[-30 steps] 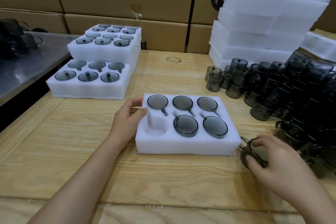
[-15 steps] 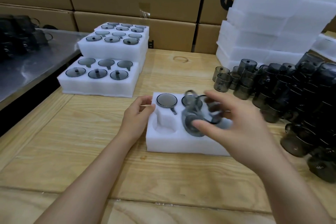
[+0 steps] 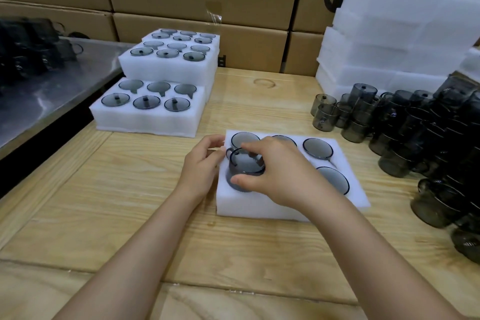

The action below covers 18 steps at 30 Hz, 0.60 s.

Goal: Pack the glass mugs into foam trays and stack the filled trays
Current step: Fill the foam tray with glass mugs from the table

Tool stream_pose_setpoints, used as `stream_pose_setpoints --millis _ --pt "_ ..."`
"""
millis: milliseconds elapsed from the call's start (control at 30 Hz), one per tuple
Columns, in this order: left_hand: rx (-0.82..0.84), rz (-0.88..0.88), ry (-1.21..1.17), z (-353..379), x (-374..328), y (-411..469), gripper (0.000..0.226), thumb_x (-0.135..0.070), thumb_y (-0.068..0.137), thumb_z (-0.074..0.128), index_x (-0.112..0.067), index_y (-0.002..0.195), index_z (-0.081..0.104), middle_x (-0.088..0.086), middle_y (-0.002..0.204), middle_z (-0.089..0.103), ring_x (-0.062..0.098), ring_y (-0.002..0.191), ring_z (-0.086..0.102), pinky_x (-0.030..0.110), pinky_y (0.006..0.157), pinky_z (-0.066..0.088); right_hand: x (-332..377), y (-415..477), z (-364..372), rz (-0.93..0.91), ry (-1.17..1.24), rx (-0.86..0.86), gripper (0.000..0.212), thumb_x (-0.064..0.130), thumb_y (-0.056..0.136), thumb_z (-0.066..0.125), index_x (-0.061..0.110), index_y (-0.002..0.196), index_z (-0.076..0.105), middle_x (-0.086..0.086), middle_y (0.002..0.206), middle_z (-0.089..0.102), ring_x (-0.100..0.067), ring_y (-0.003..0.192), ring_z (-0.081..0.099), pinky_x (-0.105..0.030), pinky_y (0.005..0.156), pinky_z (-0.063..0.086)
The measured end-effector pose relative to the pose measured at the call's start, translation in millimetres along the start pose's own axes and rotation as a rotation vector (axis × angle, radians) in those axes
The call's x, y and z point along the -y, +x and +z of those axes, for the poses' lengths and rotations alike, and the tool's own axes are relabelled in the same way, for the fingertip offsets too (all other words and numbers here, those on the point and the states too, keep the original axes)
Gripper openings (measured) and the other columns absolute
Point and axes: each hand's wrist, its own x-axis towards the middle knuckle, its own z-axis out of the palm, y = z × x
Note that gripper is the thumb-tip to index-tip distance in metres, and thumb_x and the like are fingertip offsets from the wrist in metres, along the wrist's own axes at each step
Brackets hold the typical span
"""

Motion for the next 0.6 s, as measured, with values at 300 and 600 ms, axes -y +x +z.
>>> stream_pose_setpoints --millis 300,600 --pt "0.005 0.039 0.07 3 -8 -6 0.052 -0.036 0.072 0.061 -0.007 0.115 0.061 0.01 0.115 0.065 0.024 0.102 0.063 0.036 0.09 0.049 2 9 6 0.032 -0.04 0.002 0.047 0.06 0.086 0.047 0.017 0.098 0.061 0.001 0.109 0.05 -0.022 0.113 0.039 -0.033 0.094 0.036" --pt "-0.011 0.081 0.003 2 -5 -4 0.024 -0.003 0.099 0.04 -0.006 0.104 0.063 -0.001 0.092 0.068 0.006 0.085 0.062 0.018 0.076 0.047 6 47 53 0.084 -0.26 0.14 0.068 0.062 0.092 0.0 0.029 0.151 0.002 0.005 0.159 -0.011 -0.017 0.141 -0.028 -0.049 0.11 -0.024"
